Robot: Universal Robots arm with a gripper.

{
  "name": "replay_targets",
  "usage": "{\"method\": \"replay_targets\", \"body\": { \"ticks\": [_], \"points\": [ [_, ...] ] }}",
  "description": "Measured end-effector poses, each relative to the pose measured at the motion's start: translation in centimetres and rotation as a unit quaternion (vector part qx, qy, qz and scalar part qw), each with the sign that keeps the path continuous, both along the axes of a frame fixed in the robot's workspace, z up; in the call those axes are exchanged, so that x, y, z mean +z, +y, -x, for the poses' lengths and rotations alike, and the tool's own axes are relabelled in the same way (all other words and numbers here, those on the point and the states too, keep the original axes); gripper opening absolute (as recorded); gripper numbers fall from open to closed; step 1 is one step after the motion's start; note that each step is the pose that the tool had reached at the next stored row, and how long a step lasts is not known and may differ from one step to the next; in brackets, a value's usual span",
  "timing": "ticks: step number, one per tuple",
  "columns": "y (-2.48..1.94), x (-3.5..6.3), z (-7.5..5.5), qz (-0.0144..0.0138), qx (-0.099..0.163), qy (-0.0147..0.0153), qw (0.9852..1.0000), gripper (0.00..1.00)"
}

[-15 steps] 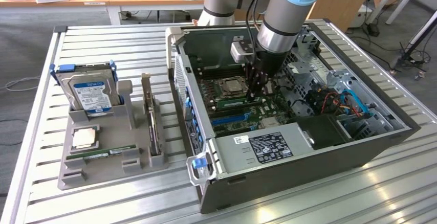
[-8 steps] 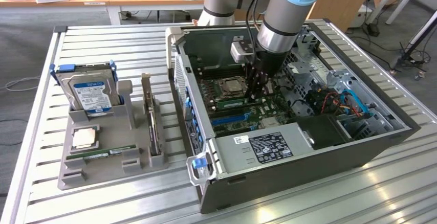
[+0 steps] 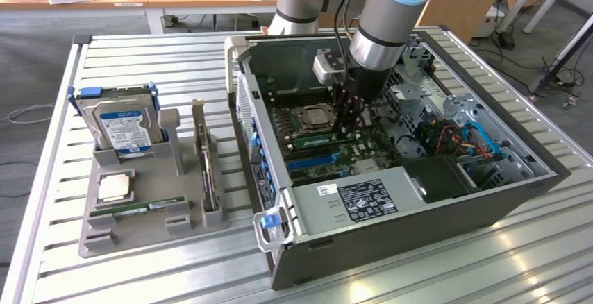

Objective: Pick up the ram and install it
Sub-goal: 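Insert the ram into the slot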

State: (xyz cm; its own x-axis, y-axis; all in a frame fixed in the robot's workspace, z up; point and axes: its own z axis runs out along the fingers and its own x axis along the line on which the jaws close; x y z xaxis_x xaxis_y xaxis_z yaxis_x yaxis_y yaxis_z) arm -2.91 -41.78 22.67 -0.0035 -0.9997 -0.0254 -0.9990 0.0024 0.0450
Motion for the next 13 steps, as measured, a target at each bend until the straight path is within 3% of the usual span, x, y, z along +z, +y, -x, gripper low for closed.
{"method": "replay_targets", "body": {
  "ticks": [13],
  "points": [
    [0.00, 1.68, 0.0, 0.0000, 0.000, 0.0000, 1.0000, 0.25]
  ]
}}
